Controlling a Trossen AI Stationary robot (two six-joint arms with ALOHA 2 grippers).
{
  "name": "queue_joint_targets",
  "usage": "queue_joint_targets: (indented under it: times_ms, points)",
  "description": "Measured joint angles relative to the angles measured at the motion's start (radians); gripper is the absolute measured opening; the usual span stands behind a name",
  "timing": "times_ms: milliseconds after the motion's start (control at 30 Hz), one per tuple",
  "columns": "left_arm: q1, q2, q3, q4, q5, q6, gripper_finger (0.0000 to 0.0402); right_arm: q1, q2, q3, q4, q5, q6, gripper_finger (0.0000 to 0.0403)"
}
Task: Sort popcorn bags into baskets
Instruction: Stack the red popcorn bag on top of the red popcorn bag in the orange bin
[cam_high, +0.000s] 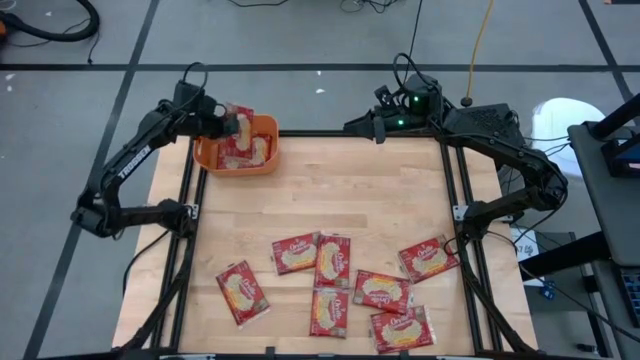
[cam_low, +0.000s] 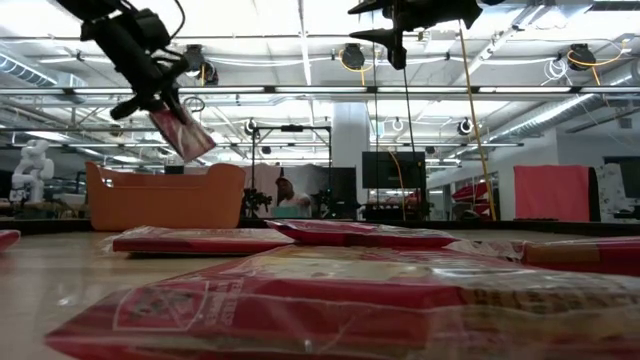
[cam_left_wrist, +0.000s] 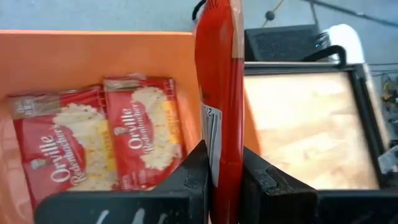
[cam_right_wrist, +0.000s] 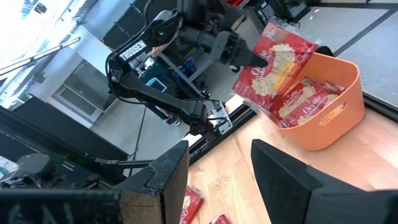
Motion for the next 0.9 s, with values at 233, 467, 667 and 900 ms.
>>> queue_joint_targets:
  times_ms: [233,467,667,900]
  points:
    - [-0.012,-0.069,-0.001,-0.115,-0.157,0.016,0.0045,0.0,0.0,0.0,0.0,0.024,-0.005,0.0167]
    - [-0.012,-0.066,-0.102,0.006,-0.17,0.046,0.0045,0.0,0.0,0.0,0.0,0.047,-0.021,0.0167]
    - [0.0,-0.066,-0.189,0.176,-0.177,0.043,0.0046,0.0,0.0,0.0,0.0,0.047,-0.013,0.0167]
    - [0.007,-0.065,-0.209,0.16,-0.178,0.123,0.0046,0.0,0.0,0.0,0.0,0.046,0.006,0.0167]
